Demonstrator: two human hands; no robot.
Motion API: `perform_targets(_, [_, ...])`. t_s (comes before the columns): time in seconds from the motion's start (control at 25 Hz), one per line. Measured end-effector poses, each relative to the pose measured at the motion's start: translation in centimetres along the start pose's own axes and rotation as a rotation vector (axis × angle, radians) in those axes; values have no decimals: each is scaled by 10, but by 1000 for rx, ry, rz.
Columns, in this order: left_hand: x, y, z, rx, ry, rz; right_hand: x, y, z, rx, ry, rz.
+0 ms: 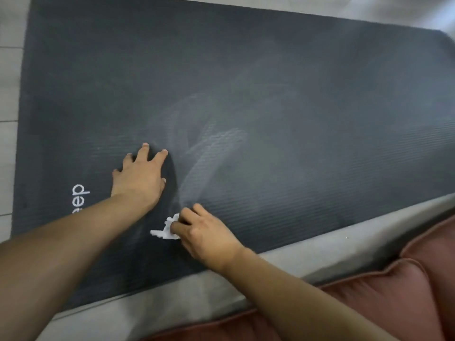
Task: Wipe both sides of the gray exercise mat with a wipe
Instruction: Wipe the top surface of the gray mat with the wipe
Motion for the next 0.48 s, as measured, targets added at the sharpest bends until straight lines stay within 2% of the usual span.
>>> perform_targets(0.04, [11,11,10,-43,41,15,15,-3,18,68,7,4])
perform_targets(0.08, [20,23,18,-79,71,17,30,-11,44,116,105,47])
perform_targets(0.2, [32,45,37,-112,76,-53,85,-46,131,12,732,270])
perform_targets(0.24, [30,45,39,-88,58,-85,95,-49,140,-17,843,338])
perform_targets(0.28, [28,44,39,-66,38,-105,94,-44,135,-12,847,366])
perform_targets(0.32, [26,41,41,-62,20,-121,85,-37,119,-12,776,350])
perform_targets(0.4, [24,38,44,-95,-10,-155,66,-14,71,-56,498,239])
perform_targets(0.48, [22,28,53,-123,-58,-170,58,1,29,2,187,184])
Point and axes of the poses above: each hand's wrist, its own x-axis away from the middle knuckle, its own y-axis out of the palm, z = x × y, the point moved 3 cm from there along -x, towards the middle knuckle, and after that the axes turned 13 degrees about -z, right-handed, at the moved point
